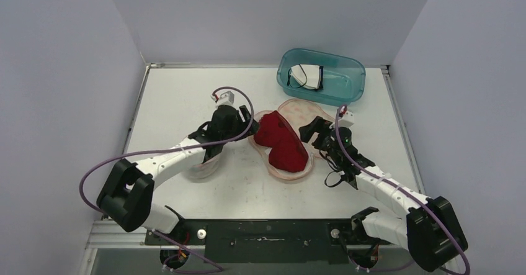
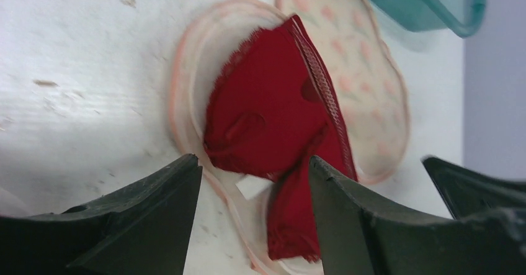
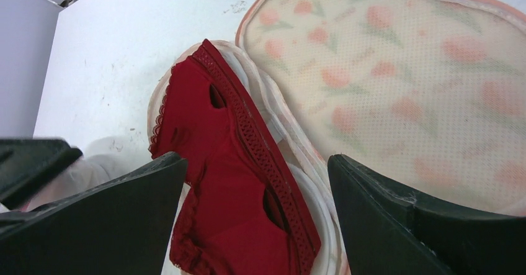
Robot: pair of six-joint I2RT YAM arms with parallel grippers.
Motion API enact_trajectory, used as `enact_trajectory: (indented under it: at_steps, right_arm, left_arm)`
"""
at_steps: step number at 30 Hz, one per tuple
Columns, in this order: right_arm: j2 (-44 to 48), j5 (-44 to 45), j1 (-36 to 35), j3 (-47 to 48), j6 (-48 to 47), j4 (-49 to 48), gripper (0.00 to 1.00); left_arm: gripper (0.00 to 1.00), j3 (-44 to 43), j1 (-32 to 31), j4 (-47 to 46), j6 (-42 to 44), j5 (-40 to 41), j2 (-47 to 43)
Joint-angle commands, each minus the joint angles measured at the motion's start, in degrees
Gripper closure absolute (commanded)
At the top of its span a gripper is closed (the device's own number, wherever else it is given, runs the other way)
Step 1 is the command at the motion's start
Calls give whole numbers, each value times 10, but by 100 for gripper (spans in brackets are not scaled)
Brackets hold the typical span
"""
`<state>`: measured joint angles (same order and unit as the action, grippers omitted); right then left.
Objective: Unzip the laundry bag and remove the bra
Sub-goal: Adjust the laundry bag at the center of the board, then move the bin to the corner of the board.
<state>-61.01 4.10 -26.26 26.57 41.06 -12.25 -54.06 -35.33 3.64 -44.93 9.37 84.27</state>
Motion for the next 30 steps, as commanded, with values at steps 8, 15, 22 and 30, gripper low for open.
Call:
enact_trajectory:
  at_steps: [8,15,22,30]
  right_arm:
    - [-52,-10,34,-4,0,-88,14]
    - [-39,99,79,21,61,-99,12]
    - [-153,140,212,118,73,-113,13]
    - [-351,27,316,267,67,-123,12]
  left_arm:
    - [49,94,-44,-260,-187,-141,63]
    - [49,180,-47,-281,-210,-103,3]
    - [48,239,-62,-250,-207,-63,-79]
    - [48,322,-83,-277,-213,-36,-133]
